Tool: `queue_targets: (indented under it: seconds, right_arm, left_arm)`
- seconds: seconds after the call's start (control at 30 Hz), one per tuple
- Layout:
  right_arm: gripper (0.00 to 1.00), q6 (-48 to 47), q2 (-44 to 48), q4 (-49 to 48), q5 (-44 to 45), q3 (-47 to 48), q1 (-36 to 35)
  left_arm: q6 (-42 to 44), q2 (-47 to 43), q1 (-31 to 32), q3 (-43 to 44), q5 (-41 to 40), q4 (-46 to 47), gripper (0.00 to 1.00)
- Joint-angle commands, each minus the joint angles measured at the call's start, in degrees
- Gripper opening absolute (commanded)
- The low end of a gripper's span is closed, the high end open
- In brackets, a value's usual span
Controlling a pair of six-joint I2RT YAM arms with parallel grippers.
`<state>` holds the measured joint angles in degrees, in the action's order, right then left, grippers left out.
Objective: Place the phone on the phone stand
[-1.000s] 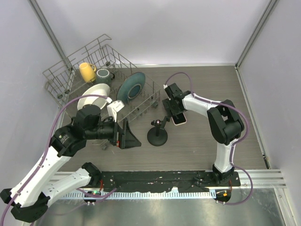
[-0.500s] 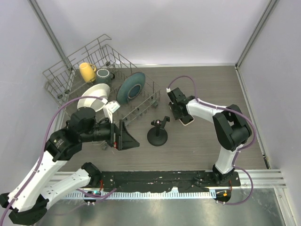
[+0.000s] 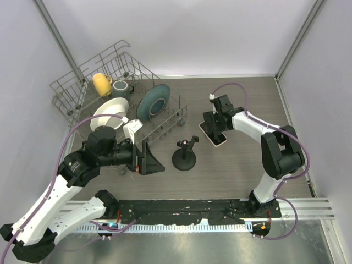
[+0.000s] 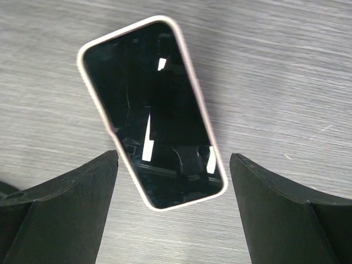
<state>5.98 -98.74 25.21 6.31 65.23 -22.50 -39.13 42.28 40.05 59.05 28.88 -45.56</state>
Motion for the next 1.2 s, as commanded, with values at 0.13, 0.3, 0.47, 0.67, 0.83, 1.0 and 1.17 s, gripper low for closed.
queue_targets:
  seconds: [0.13,0.3,0.47,0.67,0.83,1.0,1.17]
  right_arm:
    - [0.87,-4.8,-2.0,-1.0,-10.6,4.7,6.4]
    - [0.87,-9.0,-4.3,-0.5,-14.9,4.9,7.5]
    - [0.88,-10.7,-5.5,-0.5,-18.3,4.8,7.6]
    - [0.88,-10.2,-7.7,-0.9,-20.8,4.9,7.1]
    - [0.88,-9.5,-7.4,-1.4,-17.9,3.4,4.6]
    - [0.88,-8.4,-7.0,-1.2,-9.7,3.1,1.6]
    - [0.88,-6.8,-8.2,0.3,0.9,3.4,-2.0]
  left_arm:
    - [2.4,2.5,0.0,1.7,2.5,0.8,1.00]
    - [4.4,2.6,0.0,2.6,3.0,-0.9,1.00]
    - [5.7,2.1,0.0,2.3,3.0,-2.0,1.00]
    - [6.8,2.4,0.0,2.7,2.8,-2.7,1.00]
    - [7.1,2.1,0.0,2.9,2.5,-3.3,1.00]
    - [7.1,2.2,0.0,2.7,2.2,-3.2,1.00]
    - [6.3,1.8,0.0,2.2,1.9,-2.6,1.00]
